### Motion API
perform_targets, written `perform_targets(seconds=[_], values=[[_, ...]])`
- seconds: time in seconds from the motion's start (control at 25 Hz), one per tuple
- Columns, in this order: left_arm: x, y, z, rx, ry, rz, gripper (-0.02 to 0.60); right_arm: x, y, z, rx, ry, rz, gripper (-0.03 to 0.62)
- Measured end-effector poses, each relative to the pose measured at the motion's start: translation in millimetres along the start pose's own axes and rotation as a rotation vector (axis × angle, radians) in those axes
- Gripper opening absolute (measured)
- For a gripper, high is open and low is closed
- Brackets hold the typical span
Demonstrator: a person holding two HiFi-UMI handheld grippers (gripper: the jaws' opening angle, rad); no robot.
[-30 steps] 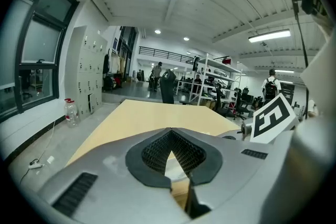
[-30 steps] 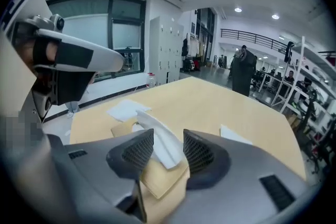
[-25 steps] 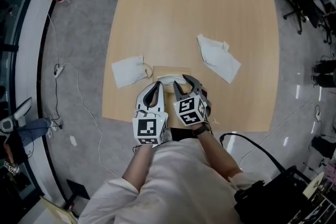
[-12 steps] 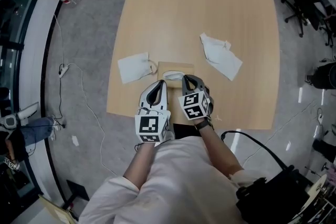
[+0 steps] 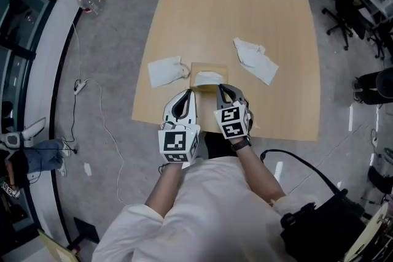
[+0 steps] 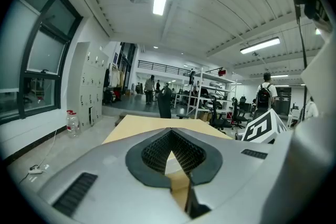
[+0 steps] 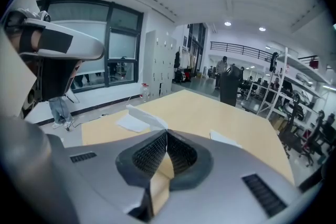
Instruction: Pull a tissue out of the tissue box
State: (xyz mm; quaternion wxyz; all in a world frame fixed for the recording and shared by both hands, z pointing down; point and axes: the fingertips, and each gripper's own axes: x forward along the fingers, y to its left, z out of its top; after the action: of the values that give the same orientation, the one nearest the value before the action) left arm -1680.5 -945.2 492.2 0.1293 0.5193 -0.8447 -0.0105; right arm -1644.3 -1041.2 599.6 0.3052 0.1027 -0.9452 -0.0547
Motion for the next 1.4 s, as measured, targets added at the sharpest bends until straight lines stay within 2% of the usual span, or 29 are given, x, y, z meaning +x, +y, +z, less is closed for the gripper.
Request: perform_targets(seconds=[0.24, 0.48, 0.76, 1.04, 1.2, 1.4], values=[[-78.9, -23.8, 3.5, 0.005, -0.065, -0.025, 0.002, -83.3, 46.6, 12.6, -0.004, -0.121, -0.032, 0.008], [-154.9, -50.5, 9.4, 0.028, -0.126, -0.069, 0.002, -183.5, 93.3, 28.2, 0.065, -0.265, -0.047, 0.008], [-217.6, -71.7, 28.5, 0.043, -0.202, -0.085, 0.0, -269.9, 105.9, 60.6, 0.153, -0.424, -0.057, 0.008], [-238.3, -83.4, 45.7, 0.053, -0.262, -0.052, 0.002, -303.8, 103.5, 73.5, 0.136, -0.478, -0.082, 0.008], [-238.1, -98.6, 37.1, 0.033, -0.238, -0.056, 0.002, -308.5, 103.0, 60.7, 0.087, -0.456, -0.091, 0.008], [-238.6, -116.2, 15.4, 0.053, -0.177, -0.055, 0.002, -302.7, 91.3, 36.9, 0.105, -0.421, -0.105, 0.008]])
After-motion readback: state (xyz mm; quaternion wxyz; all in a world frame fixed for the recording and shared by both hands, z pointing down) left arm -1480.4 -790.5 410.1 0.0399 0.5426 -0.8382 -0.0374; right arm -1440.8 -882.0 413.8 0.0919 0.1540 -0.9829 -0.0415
